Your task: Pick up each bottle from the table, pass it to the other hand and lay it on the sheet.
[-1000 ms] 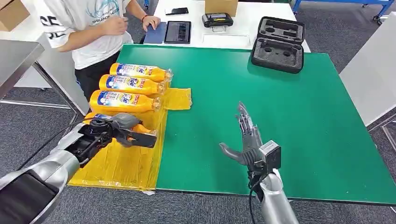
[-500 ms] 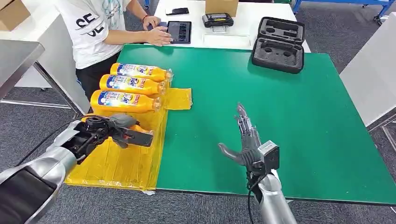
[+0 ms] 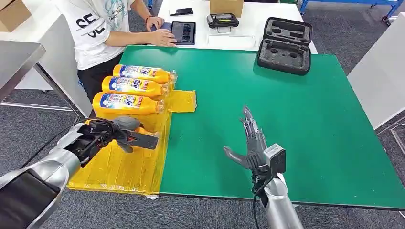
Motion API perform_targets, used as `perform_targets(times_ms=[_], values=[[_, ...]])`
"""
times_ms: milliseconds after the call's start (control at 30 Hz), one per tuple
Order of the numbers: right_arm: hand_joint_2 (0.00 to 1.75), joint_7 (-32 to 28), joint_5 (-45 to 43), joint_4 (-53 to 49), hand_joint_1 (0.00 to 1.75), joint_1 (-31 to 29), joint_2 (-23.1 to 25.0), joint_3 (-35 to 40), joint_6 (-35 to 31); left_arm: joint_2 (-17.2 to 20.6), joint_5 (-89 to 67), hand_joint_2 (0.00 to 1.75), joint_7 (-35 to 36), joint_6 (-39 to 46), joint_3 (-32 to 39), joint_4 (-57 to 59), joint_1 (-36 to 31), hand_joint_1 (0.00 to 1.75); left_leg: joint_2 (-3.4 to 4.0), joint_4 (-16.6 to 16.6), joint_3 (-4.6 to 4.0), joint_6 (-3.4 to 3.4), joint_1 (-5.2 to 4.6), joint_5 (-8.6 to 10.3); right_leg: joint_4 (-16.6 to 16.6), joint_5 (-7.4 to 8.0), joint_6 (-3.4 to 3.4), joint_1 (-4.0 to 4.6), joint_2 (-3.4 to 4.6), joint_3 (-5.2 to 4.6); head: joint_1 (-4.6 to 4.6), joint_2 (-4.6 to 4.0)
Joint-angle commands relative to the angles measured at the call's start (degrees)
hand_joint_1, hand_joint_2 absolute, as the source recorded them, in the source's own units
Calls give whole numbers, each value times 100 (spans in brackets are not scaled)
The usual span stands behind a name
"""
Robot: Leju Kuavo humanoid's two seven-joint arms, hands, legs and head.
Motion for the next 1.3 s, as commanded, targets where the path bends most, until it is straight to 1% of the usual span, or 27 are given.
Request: perform_targets(times_ms=[33,67,133,167,200,367,400,433,467,567,633,667,800,867,900,933,967,1033,1067,1233,1300], values=[[175,-16,4,322,0,-176,-52,-83,-27,-100,32,0,-165,-155,-64,351,-235,0,3,-2,15,-6,5,-6,-4,-4,-7,5,4,16,0,0],[175,-16,4,319,0,-175,-54,-85,-27,-88,40,0,-178,-158,-56,344,-255,0,3,-2,11,-5,4,-4,-4,-2,-6,4,3,11,0,0],[175,-15,5,306,0,-174,-55,-88,-30,-61,46,0,-193,-163,-58,324,-259,0,7,-1,33,-11,9,-15,-5,-10,-13,10,7,33,0,0],[175,-15,5,302,0,-184,-58,-90,-29,-69,43,0,-195,-165,-62,317,-266,0,3,-1,12,-6,4,-5,-3,-3,-7,5,3,12,0,0],[175,-12,3,299,0,-198,-59,-90,-24,-67,44,0,-193,-164,-60,315,-270,0,4,0,21,-8,6,-10,-3,-8,-10,7,4,22,0,0],[175,12,-1,302,0,-194,-73,-113,-32,7,80,0,-225,-200,-91,249,-248,0,5,-1,10,-5,3,-4,-2,-2,-6,3,5,9,0,0],[175,13,-1,306,0,-195,-73,-114,-32,11,82,0,-228,-197,-93,246,-244,0,12,2,41,-13,10,-21,-4,-14,-16,11,13,41,0,0],[175,25,-3,338,0,-209,-68,-120,-36,31,113,0,-258,-207,-91,229,-235,0,8,0,16,-7,6,-9,-3,-5,-8,6,9,16,0,0],[175,31,-2,352,0,-214,-65,-121,-40,47,117,0,-271,-210,-107,217,-234,0,11,1,27,-9,7,-15,-3,-10,-11,7,12,26,0,0],[175,31,1,376,0,-221,-61,-123,-56,83,171,0,-354,-255,-96,191,-227,0,7,-1,11,-5,3,-6,-2,-4,-6,3,7,10,0,0],[175,32,1,378,0,-226,-62,-124,-59,109,171,0,-371,-264,-106,175,-239,0,14,3,37,-13,11,-20,-1,-14,-15,12,14,35,0,0],[175,32,1,378,0,-223,-62,-125,-60,122,170,0,-371,-258,-106,176,-230,0,7,0,11,-6,4,-6,-1,-4,-6,5,7,10,0,0],[175,75,-7,359,0,-192,-57,-147,-80,304,190,0,-433,-256,-177,8,-148,0,15,0,23,-8,6,-12,-3,-6,-10,7,15,20,0,0],[175,93,-19,379,0,-200,-49,-163,-92,341,199,0,-449,-284,-216,-28,-138,0,9,-3,11,-5,4,-5,-3,-2,-6,4,9,10,0,0],[175,99,-25,382,0,-205,-49,-168,-91,352,203,0,-457,-286,-224,-36,-135,0,17,-1,42,-12,10,-19,-5,-12,-15,11,18,40,0,0],[175,99,-25,382,0,-205,-49,-168,-91,352,203,0,-457,-286,-224,-36,-135,0,13,-1,19,-8,6,-10,-2,-6,-9,6,13,16,0,0],[175,97,-24,385,0,-193,-55,-171,-93,362,202,0,-456,-272,-228,-36,-111,0,16,-1,30,-10,8,-14,-3,-9,-12,8,16,27,0,0],[175,109,-29,392,0,-174,-54,-187,-105,380,209,0,-469,-220,-232,-75,-58,0,12,-4,19,-7,5,-8,-4,-5,-8,6,11,16,0,0],[175,108,-29,393,0,-169,-55,-188,-106,379,209,0,-469,-213,-235,-77,-45,0,16,-3,39,-12,9,-18,-5,-12,-15,10,17,36,0,0],[175,122,-28,390,0,-162,-53,-195,-118,395,218,0,-514,-215,-255,-108,-29,0,17,-3,41,-13,10,-19,-5,-13,-15,11,17,37,0,0],[175,150,-26,397,0,-152,-56,-196,-125,413,233,0,-531,-207,-270,-136,-9,0,11,-4,19,-6,4,-8,-4,-5,-8,5,11,16,0,0]])
